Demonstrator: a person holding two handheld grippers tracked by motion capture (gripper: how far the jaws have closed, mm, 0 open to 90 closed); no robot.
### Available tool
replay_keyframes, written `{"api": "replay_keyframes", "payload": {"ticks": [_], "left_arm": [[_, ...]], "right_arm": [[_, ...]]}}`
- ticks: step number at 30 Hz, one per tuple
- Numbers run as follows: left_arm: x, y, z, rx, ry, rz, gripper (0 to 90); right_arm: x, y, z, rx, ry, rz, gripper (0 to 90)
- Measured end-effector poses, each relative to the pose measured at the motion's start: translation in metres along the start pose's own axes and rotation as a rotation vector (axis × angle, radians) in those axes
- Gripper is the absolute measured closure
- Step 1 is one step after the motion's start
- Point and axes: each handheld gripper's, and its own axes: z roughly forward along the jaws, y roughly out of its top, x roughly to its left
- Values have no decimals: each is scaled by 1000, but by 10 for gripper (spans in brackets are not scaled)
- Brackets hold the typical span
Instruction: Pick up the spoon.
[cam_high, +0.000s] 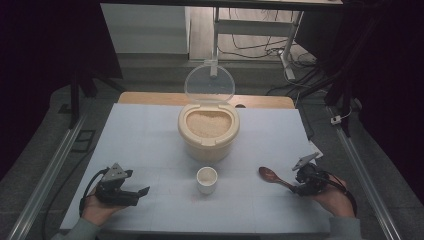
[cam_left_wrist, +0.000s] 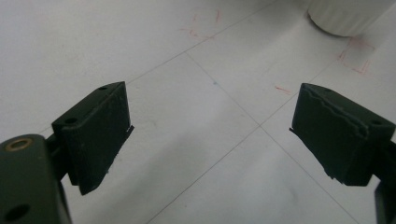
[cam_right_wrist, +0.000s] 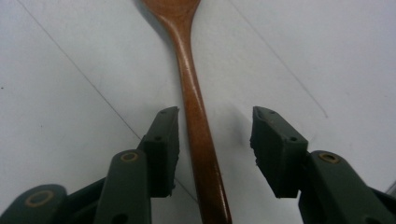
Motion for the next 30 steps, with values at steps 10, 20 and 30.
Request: {"api": "replay_keyframes", "payload": {"ticks": [10, 20, 30], "left_arm": [[4, -3, 2, 14, -1, -6, 113], [4, -3, 2, 20, 0, -8, 113], [6, -4, 1, 20, 7, -14, 113]], "right_arm": [[-2, 5, 5, 47, 68, -8, 717], [0, 14, 7, 98, 80, -47, 797], [1, 9, 4, 54, 77, -65, 802]]}}
